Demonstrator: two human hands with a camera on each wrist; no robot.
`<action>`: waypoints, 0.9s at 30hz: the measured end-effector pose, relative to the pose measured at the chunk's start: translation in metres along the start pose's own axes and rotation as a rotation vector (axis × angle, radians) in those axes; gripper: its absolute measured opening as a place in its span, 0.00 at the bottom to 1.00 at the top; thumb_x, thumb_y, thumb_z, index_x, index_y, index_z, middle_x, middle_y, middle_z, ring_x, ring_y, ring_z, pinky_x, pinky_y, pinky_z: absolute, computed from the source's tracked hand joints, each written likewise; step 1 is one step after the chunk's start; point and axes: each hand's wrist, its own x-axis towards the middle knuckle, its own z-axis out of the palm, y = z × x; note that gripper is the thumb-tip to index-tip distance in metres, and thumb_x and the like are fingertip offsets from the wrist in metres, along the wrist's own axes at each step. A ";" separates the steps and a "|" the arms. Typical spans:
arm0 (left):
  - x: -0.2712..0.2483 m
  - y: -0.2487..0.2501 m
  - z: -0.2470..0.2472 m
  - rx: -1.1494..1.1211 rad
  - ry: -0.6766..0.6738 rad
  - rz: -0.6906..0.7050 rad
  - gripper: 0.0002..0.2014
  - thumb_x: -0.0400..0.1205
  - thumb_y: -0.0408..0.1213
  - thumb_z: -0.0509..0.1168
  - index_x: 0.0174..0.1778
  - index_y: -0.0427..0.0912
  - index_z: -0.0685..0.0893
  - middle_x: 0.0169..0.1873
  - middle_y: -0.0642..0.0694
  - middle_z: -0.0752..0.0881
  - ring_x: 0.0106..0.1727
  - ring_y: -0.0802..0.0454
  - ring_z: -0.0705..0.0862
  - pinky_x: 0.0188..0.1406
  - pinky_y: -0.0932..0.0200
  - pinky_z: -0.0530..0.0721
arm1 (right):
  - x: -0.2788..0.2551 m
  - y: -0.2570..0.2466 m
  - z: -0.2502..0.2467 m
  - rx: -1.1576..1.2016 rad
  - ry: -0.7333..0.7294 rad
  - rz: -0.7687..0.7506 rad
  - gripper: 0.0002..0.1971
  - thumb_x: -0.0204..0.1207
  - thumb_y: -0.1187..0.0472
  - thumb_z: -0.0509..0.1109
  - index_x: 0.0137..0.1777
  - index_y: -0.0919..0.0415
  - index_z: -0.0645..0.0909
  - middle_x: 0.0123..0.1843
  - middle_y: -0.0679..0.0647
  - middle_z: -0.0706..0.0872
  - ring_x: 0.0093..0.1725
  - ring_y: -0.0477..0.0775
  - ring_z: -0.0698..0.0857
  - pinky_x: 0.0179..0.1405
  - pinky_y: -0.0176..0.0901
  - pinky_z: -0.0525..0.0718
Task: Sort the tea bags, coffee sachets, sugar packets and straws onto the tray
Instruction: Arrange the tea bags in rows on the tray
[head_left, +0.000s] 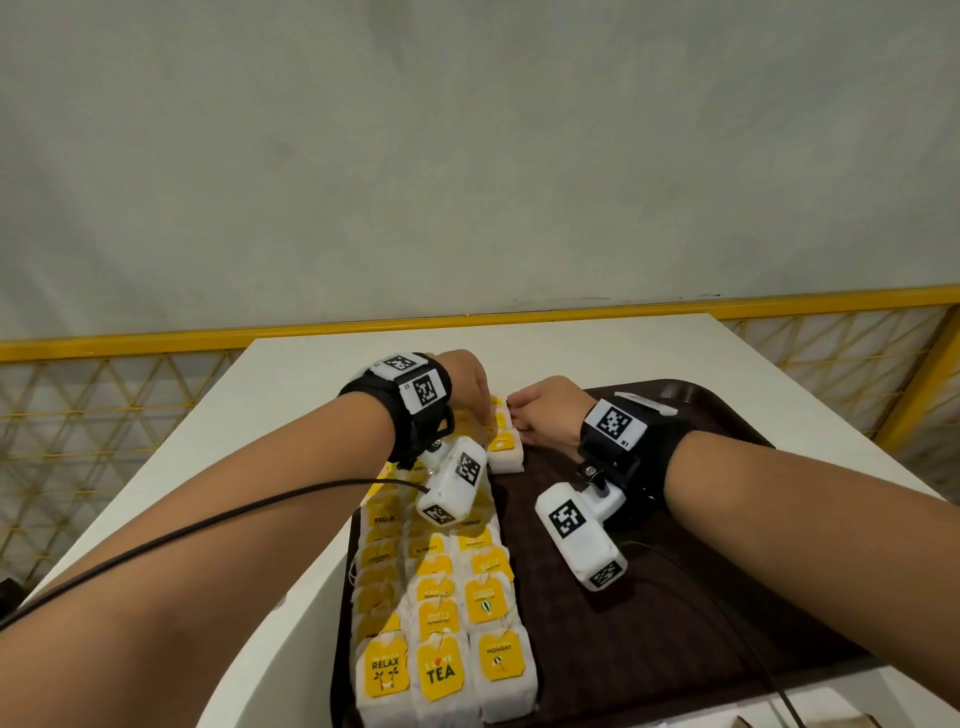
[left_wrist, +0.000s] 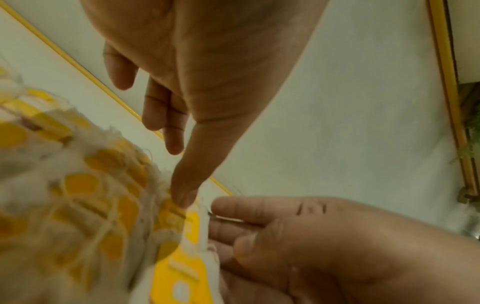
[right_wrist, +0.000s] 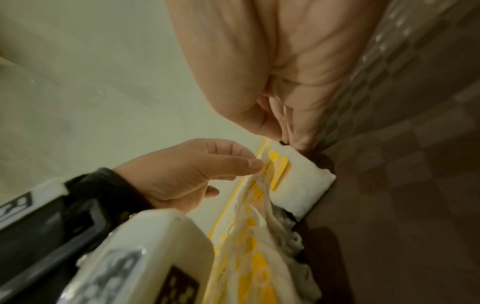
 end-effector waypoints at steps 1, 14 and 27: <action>0.000 -0.003 -0.003 -0.032 0.027 -0.005 0.13 0.77 0.43 0.73 0.52 0.39 0.89 0.54 0.46 0.87 0.48 0.54 0.79 0.45 0.60 0.75 | 0.000 0.000 0.000 -0.001 0.009 -0.002 0.14 0.74 0.75 0.66 0.59 0.72 0.83 0.60 0.70 0.85 0.56 0.66 0.86 0.62 0.59 0.83; 0.005 -0.021 -0.007 -0.189 0.096 -0.044 0.12 0.79 0.40 0.70 0.58 0.44 0.88 0.61 0.48 0.84 0.64 0.50 0.80 0.56 0.59 0.75 | -0.027 0.000 -0.010 -0.337 -0.062 -0.180 0.13 0.62 0.68 0.82 0.35 0.55 0.80 0.34 0.48 0.82 0.38 0.48 0.81 0.42 0.40 0.82; -0.057 0.003 -0.029 -0.501 0.149 0.217 0.07 0.80 0.33 0.69 0.52 0.43 0.87 0.40 0.52 0.84 0.43 0.59 0.80 0.45 0.63 0.73 | -0.081 -0.026 -0.028 -0.019 -0.151 -0.120 0.06 0.72 0.75 0.73 0.43 0.64 0.84 0.33 0.54 0.82 0.26 0.42 0.79 0.26 0.31 0.77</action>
